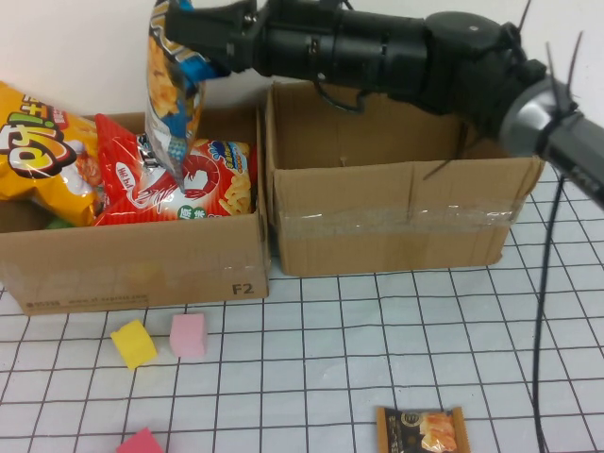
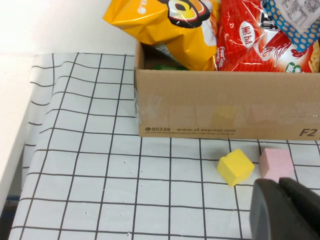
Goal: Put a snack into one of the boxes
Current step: Place the potato chip in the potato chip box
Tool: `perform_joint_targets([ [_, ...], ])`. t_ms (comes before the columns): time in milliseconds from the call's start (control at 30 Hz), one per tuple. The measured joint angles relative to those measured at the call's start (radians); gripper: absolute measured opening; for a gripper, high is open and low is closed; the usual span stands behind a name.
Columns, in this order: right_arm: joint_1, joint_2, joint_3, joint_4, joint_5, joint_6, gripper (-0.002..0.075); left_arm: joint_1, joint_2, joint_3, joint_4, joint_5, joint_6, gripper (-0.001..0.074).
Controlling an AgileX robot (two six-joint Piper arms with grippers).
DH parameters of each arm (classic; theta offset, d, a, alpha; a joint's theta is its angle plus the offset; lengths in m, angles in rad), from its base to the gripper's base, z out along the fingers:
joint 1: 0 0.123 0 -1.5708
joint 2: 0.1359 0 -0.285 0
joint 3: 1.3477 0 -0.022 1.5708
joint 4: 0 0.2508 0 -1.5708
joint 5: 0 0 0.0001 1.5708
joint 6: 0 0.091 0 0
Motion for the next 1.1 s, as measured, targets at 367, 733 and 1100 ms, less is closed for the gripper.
perform_joint_targets([
  [367, 0.0, 0.108, -0.193, 0.004, 0.023, 0.127, 0.0004, 0.0, 0.0, 0.0, 0.009, 0.0, 0.0, -0.0002],
  [733, 0.0, 0.113, -0.287, 0.004, 0.06, 0.129, 0.0003, 0.0, 0.0, 0.0, 0.009, 0.0, 0.0, -0.0002],
  [1100, -0.02, 0.276, -0.293, 0.034, 0.111, 0.261, 0.0002, 0.0, 0.0, 0.0, 0.009, 0.0, 0.0, -0.0002],
])
